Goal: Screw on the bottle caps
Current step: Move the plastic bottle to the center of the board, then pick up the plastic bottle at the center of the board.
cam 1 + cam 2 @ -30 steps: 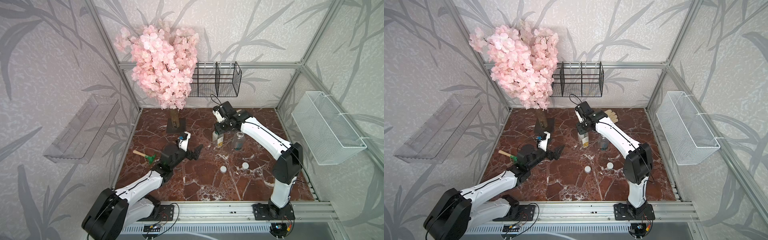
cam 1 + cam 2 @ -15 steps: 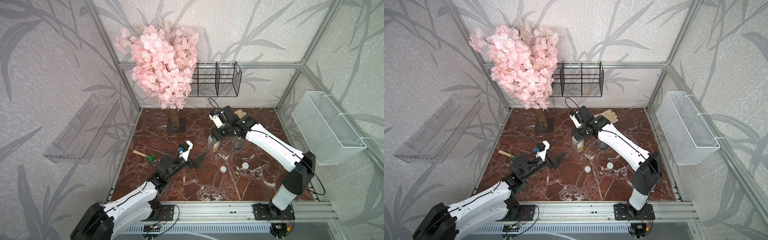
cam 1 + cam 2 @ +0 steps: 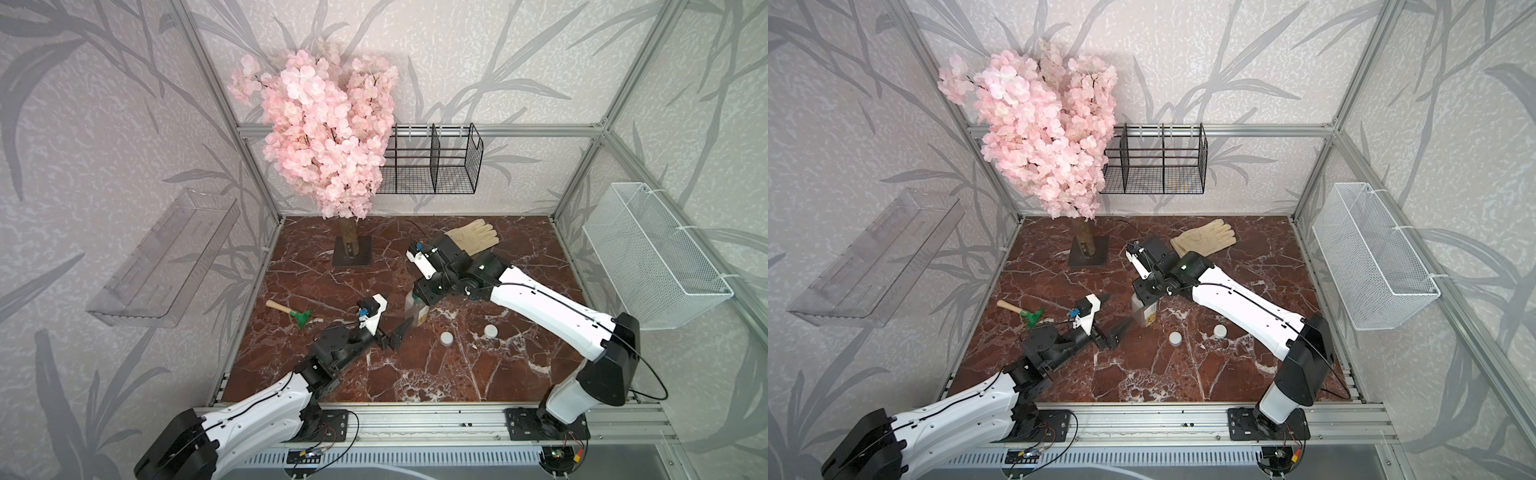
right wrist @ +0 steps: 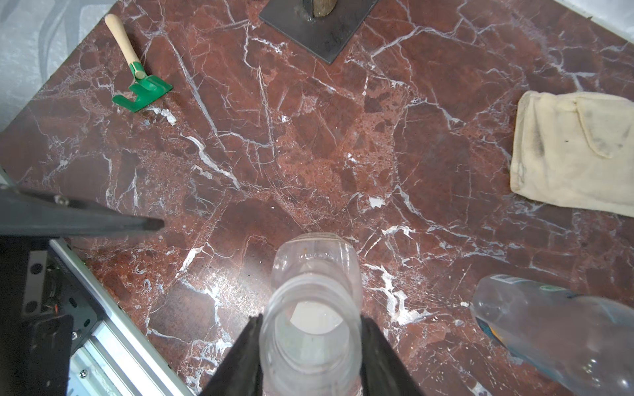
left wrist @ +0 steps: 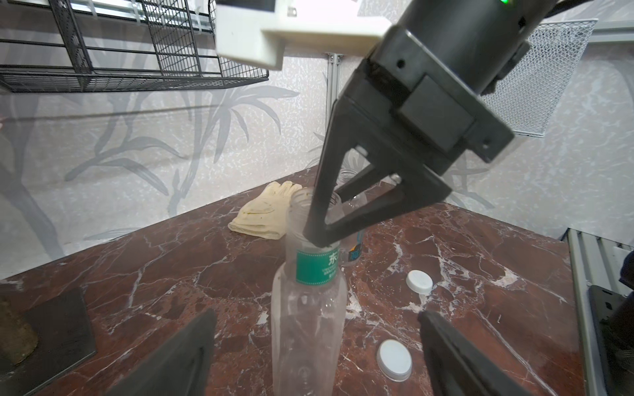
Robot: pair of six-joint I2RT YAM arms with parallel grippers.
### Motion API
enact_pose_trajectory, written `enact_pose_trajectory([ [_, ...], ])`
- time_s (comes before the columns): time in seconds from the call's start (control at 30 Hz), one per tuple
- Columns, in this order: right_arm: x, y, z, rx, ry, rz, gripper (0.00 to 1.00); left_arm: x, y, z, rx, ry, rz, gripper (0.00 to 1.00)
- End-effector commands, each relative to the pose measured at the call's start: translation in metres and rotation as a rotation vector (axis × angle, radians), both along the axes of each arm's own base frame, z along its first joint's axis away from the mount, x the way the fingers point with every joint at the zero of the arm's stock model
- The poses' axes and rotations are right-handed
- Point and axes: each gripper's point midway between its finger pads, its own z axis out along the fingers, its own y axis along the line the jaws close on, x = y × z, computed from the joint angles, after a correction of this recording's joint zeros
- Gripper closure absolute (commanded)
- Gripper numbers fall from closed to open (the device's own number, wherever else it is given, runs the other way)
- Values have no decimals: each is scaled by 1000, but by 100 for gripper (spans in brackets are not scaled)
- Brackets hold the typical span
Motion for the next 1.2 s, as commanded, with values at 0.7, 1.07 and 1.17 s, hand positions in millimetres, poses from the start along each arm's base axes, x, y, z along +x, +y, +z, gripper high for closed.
enact_pose_trajectory([
  [0.7,-7,6,-18,6,6,-8,53,0,22,5,-1,-72,101,0],
  [1.07,-4,12,26,71,-38,-1,28,0,16,4,-6,-67,74,0],
  [1.17,-7,11,49,115,-64,5,25,2,10,2,-8,-50,54,0],
])
